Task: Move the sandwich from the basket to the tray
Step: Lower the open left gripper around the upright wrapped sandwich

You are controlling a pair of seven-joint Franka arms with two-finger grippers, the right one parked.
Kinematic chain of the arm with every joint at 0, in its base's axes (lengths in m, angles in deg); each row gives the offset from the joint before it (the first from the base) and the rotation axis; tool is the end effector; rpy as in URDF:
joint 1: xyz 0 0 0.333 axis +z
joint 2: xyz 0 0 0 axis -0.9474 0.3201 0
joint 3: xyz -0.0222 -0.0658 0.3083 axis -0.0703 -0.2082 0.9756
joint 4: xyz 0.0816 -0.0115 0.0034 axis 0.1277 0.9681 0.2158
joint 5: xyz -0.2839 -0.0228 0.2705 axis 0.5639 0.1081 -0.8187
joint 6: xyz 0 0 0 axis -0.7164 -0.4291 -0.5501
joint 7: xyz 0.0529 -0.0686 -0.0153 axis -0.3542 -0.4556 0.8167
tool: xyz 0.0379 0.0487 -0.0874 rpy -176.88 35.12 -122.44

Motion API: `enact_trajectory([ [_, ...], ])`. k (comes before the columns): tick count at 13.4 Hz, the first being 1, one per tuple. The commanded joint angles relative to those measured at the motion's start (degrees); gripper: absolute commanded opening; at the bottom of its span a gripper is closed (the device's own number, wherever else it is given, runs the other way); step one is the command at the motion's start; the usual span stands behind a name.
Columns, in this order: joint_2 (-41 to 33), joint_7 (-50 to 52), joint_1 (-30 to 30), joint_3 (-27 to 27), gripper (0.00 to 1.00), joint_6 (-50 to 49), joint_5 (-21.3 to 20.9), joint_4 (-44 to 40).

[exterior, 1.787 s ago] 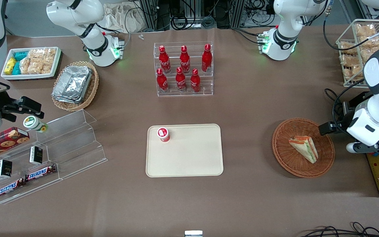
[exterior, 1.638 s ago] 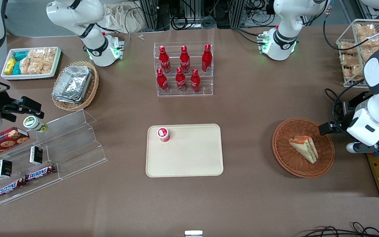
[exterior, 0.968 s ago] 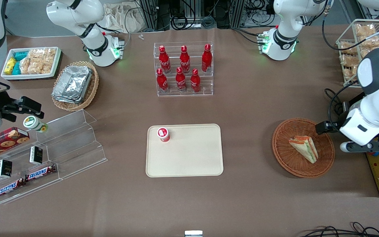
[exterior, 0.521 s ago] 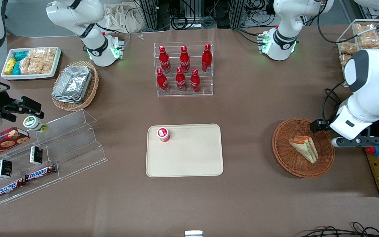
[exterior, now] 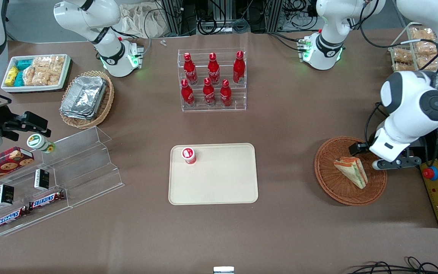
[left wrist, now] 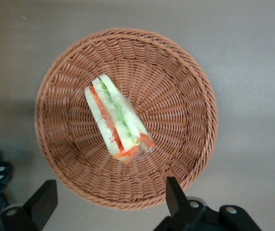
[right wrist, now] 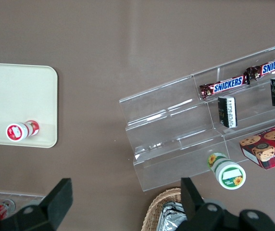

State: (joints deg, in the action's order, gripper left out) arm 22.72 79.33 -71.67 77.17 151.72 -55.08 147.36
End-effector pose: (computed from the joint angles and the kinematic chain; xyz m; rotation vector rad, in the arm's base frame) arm 0.5836 -0.0207 0.3613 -3.0925 -0.1834 -0.0494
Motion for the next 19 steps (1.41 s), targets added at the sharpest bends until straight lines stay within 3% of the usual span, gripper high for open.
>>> enact_trajectory([
  [1,1.47,3.14,1.21,-0.26,1.00,2.65,-0.15,1.09],
  [12,11.14,19.57,1.39,-0.26,0.99,11.70,0.02,0.39],
  [19,13.52,21.96,2.53,-0.26,0.94,13.73,-0.06,-0.58],
])
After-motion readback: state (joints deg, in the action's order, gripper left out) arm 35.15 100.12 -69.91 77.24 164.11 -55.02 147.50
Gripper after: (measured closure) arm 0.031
